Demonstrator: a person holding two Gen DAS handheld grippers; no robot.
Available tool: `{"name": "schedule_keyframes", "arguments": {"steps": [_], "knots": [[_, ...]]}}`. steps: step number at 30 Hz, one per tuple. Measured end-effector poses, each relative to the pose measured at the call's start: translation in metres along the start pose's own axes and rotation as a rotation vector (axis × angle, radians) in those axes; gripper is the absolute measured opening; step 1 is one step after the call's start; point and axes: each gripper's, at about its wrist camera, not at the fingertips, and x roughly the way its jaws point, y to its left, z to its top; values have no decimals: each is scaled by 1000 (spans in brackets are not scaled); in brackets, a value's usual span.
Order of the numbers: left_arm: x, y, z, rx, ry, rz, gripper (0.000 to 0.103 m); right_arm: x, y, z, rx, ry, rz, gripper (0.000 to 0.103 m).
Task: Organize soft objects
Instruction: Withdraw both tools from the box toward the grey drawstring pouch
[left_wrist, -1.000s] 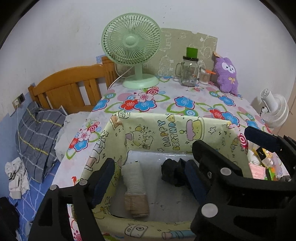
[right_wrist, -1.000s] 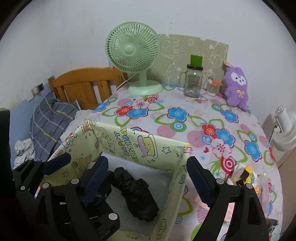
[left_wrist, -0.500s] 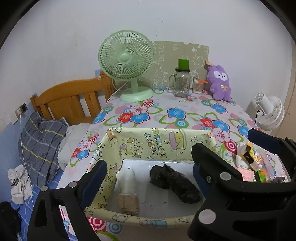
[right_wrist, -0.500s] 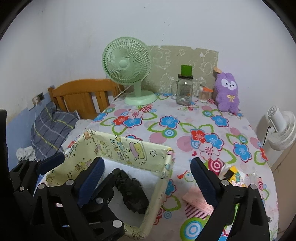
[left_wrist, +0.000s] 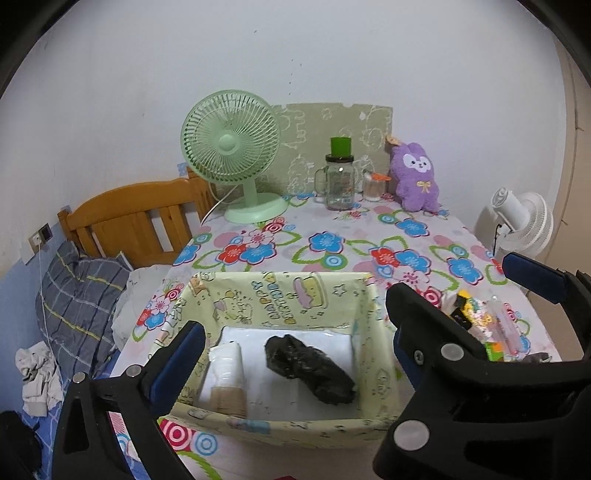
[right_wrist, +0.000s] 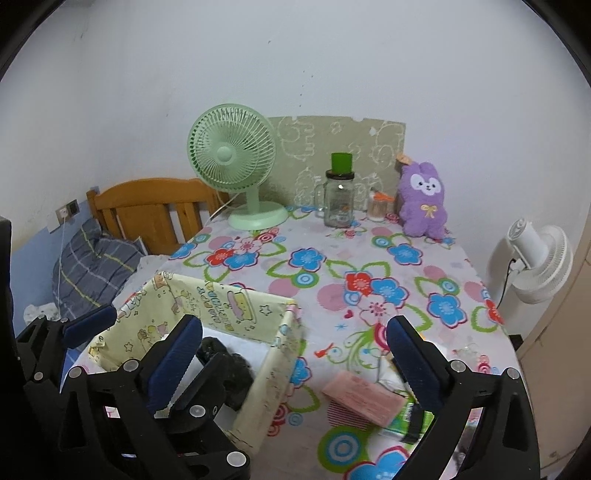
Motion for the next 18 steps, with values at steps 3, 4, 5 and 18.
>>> {"name": "schedule_keyframes", "arguments": {"steps": [3, 4, 5, 18], "knots": [[-6, -8, -1, 4, -11, -14, 103, -9, -7, -2, -2, -13, -10, 102], [-8, -10, -1, 8, -16, -18, 103, -12, -9, -3, 0, -17, -13, 102], [-11, -13, -2, 10, -26, -25, 103, -16, -13, -4, 7, -23, -16, 102], [-27, -52, -9, 34, -44, -74, 103, -42, -41, -17, 20, -45, -75, 103]]}}
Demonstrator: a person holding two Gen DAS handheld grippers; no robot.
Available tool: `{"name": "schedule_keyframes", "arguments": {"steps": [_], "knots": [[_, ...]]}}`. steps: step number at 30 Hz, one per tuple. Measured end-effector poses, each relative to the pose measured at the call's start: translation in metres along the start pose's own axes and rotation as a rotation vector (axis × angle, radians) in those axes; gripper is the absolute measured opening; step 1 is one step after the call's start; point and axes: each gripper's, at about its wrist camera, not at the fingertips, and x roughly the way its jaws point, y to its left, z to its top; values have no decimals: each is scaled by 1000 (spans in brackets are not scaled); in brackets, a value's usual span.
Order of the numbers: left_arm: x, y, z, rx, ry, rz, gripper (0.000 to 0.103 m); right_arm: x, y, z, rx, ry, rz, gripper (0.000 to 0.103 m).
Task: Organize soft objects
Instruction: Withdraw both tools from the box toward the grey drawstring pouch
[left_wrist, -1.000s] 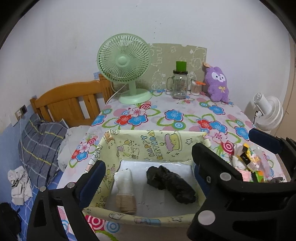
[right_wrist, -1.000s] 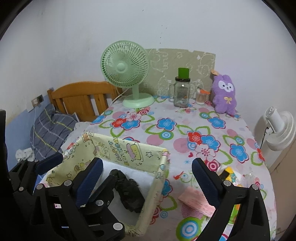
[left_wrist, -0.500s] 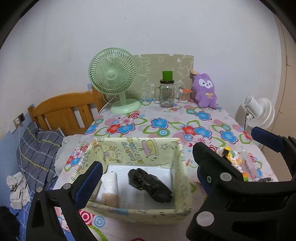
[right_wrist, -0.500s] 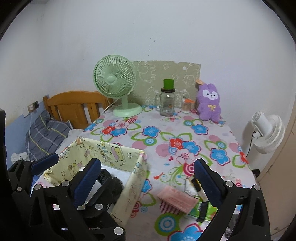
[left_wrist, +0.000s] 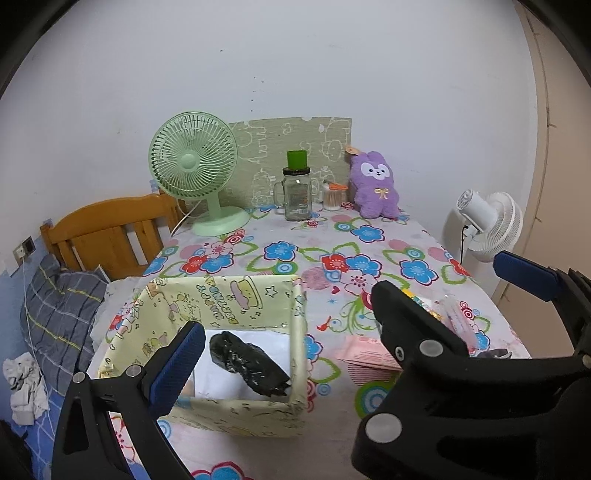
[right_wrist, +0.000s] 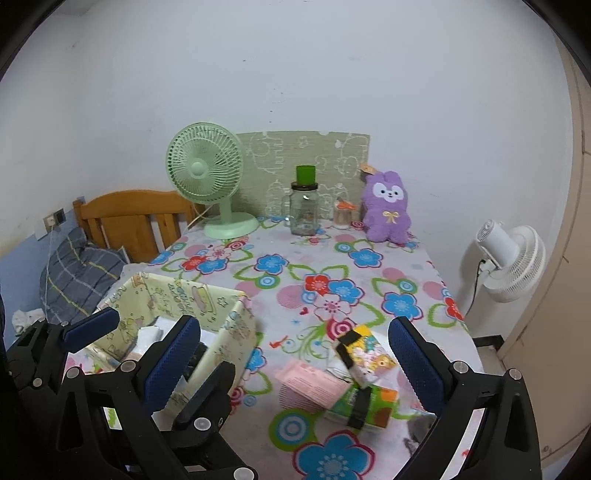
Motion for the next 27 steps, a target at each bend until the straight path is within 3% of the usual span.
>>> {"name": "schedule_keyframes", "arguments": {"steps": [3, 14, 27], "knots": [[1, -11, -3, 2, -6, 36, 103, -2, -9, -4, 10, 1, -25, 103], [6, -52, -14, 46, 23, -76, 103, -8, -46, -23, 29, 15, -83, 103], [14, -85, -23, 66, 46, -157, 103, -17, -78, -41, 66, -10, -142, 103]]}}
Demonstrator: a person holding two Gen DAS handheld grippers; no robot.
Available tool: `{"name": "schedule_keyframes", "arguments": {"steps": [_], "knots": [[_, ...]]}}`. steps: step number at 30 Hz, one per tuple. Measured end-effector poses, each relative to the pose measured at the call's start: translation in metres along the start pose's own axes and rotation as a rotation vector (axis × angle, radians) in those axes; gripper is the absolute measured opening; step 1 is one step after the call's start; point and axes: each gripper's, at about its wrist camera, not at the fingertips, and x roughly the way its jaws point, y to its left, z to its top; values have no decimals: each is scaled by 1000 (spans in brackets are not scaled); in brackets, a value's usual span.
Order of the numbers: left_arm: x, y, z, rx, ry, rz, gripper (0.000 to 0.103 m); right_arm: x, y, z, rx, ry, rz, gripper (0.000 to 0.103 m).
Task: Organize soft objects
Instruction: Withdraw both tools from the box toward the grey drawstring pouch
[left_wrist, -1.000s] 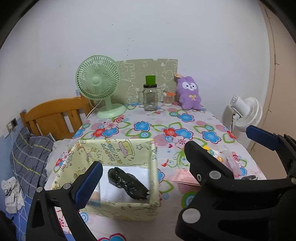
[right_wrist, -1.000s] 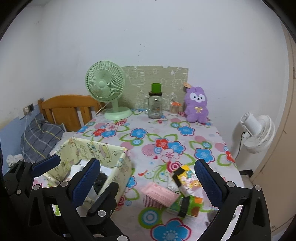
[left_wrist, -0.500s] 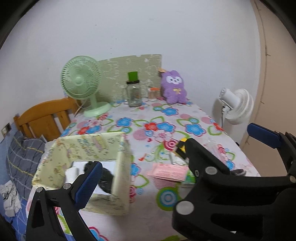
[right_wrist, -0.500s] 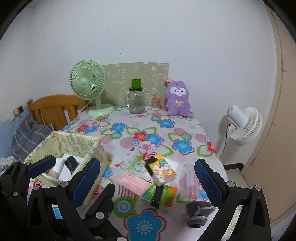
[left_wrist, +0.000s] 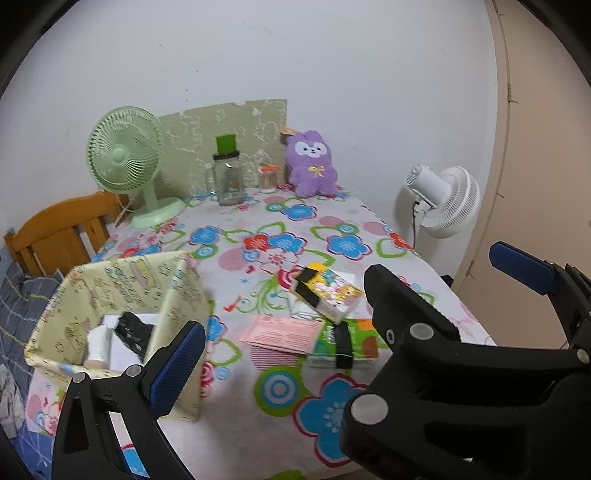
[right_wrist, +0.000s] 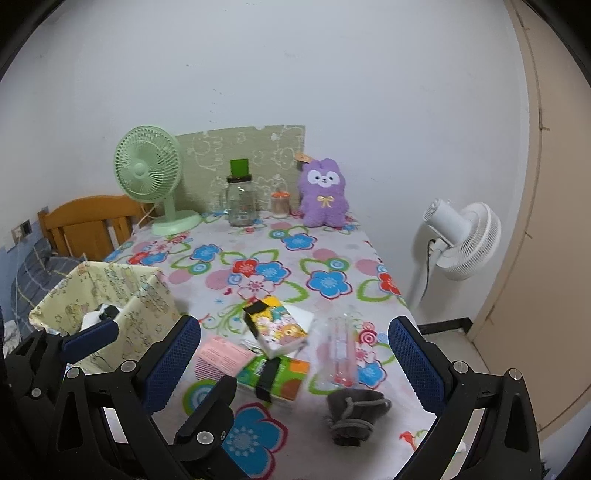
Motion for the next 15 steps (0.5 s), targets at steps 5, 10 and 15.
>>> {"name": "schedule_keyframes", "arguments": {"steps": [5, 10, 15], "knots": [[12, -10, -6, -1, 23, 14, 103, 3, -9, -7, -19, -10, -49, 103], [27, -11, -12, -27, 66, 5, 103, 11, -21, -16, -3, 11, -56, 103], [41, -18, -20, -8, 101, -10, 102, 18, -30, -27, -1, 22, -62, 103]]}}
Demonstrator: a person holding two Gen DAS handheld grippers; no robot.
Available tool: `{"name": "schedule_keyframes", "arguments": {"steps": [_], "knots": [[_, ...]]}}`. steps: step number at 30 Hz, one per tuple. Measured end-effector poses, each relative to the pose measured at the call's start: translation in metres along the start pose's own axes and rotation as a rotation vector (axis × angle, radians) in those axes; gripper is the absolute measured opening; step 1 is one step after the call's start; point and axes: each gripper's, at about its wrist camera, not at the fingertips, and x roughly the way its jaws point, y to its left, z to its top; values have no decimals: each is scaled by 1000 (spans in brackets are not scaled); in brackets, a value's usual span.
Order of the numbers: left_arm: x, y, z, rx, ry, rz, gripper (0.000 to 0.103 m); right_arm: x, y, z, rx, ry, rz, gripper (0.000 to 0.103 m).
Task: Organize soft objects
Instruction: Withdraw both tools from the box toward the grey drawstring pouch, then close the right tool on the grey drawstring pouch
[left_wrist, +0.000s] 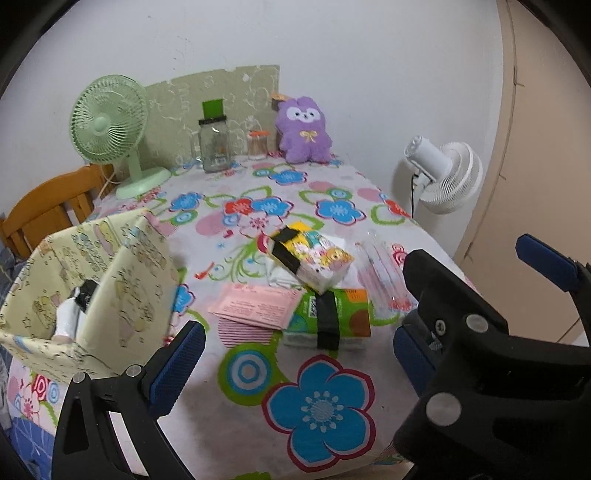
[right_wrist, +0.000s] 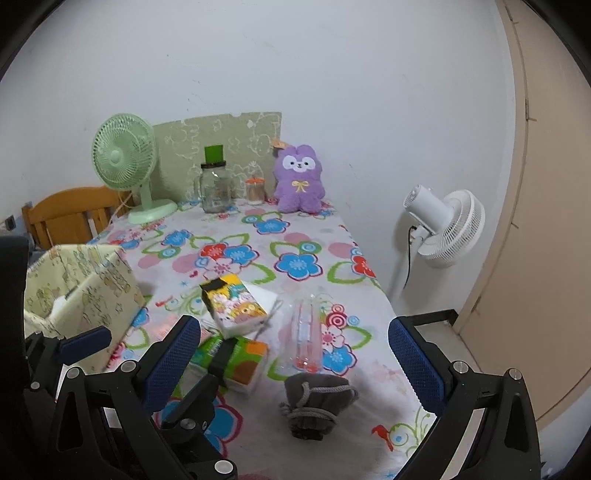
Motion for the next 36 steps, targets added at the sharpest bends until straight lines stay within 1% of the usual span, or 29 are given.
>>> {"name": "schedule_keyframes", "arguments": {"steps": [3, 9, 19, 20, 21, 22, 27, 28, 30, 31, 32, 33, 36], "knots": [[7, -6, -4, 17, 10, -25, 102, 7, -3, -6, -6, 20, 3, 103], [18, -14, -9, 32, 29, -45, 102, 20, -11, -16, 17, 54, 5, 103], [37, -20, -20, 42, 79, -13, 102, 47, -23, -35, 66, 138, 11, 102], [39, -20, -21, 43, 86, -8, 102, 49, -24, -37, 72, 147, 14, 101], [41, -20, -22, 43, 90, -6, 102, 52, -25, -38, 77, 157, 17, 97], [43, -20, -23, 44, 94, -2, 102, 55, -25, -40, 83, 169, 22, 95], [49, -22, -27, 58, 111, 9, 102, 66, -27, -48, 104, 217, 38, 93], [49, -22, -27, 59, 113, 11, 102, 68, -27, -49, 106, 224, 39, 91], [51, -22, -27, 61, 118, 16, 102, 72, -28, -51, 117, 245, 42, 83], [51, -21, -27, 61, 119, 18, 101, 74, -29, -52, 126, 256, 47, 81], [52, -21, -27, 61, 121, 23, 101, 76, -30, -54, 138, 268, 50, 74], [53, -20, -27, 61, 122, 27, 101, 77, -30, -54, 145, 273, 48, 64], [54, -19, -26, 55, 123, 28, 101, 80, -32, -56, 157, 284, 54, 54]]}}
